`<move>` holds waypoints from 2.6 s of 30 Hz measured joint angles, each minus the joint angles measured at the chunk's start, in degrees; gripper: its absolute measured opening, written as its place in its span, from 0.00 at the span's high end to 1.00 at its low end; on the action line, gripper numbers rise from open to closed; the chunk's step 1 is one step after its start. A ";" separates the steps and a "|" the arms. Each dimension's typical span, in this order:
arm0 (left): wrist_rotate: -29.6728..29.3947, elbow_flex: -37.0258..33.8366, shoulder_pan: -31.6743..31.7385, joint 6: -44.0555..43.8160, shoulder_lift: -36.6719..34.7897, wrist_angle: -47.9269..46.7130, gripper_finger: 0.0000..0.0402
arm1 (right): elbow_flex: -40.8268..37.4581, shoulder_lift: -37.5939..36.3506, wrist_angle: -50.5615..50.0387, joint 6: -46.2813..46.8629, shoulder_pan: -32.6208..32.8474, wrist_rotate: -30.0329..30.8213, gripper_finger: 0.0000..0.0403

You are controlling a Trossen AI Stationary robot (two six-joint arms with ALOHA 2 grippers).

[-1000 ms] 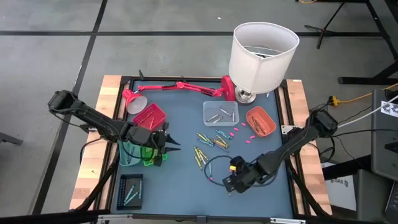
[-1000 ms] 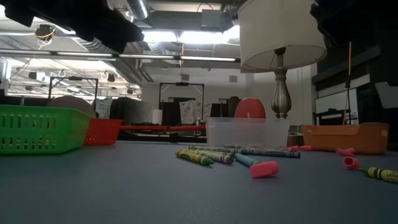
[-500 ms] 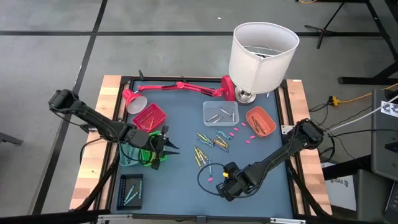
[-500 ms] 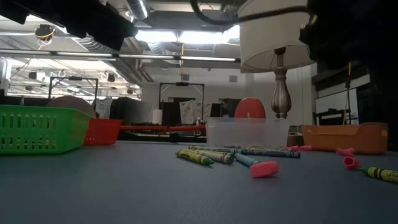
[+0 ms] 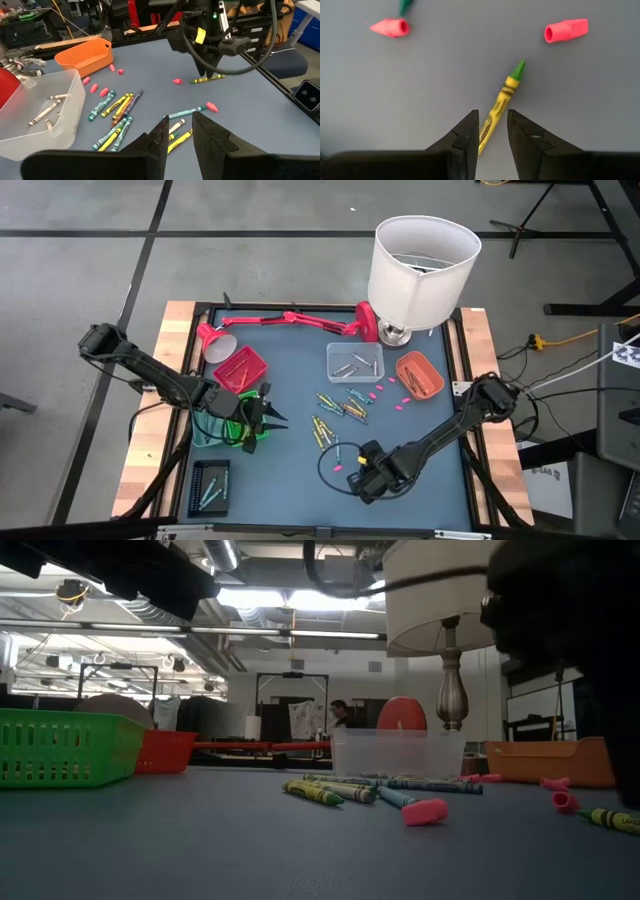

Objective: Sort crayons
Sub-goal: Put the green crayon into the green bin

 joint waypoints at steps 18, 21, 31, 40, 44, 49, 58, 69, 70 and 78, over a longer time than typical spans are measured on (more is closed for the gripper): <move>0.00 0.00 0.00 -0.04 0.00 0.02 0.83 | 0.11 3.30 0.67 -0.01 -0.03 -2.87 0.88; -0.02 0.00 0.00 -0.04 -0.01 0.05 0.83 | 0.10 3.37 0.71 -0.03 0.01 -1.48 0.96; -0.02 0.00 0.00 0.00 -0.01 0.07 0.83 | 0.05 3.26 1.10 -0.13 0.07 0.59 0.92; -0.38 0.00 0.00 0.01 -0.01 0.23 0.83 | 4.11 3.76 1.60 -5.76 -0.93 14.18 0.98; -0.39 0.00 0.00 0.02 -0.01 0.55 0.83 | 6.74 3.75 1.44 -12.58 -3.01 14.97 0.97; -0.39 0.00 0.00 0.04 -0.01 0.52 0.83 | 9.18 3.63 1.29 -25.45 -7.35 14.58 0.96; -0.36 0.00 -0.94 0.07 -2.98 -0.02 0.83 | 11.13 3.48 11.81 -48.50 -15.63 12.96 0.96; -6.70 0.02 -4.77 0.02 -17.21 -6.17 0.83 | 11.17 4.78 37.27 -72.12 -21.88 5.94 0.96; -7.75 0.02 -4.96 0.00 -18.43 -6.70 0.83 | 11.21 5.26 40.04 -73.43 -22.27 5.26 0.96; -11.07 0.02 -5.16 0.25 -25.76 -7.52 0.83 | 11.19 9.04 54.11 -76.81 -23.82 4.00 0.96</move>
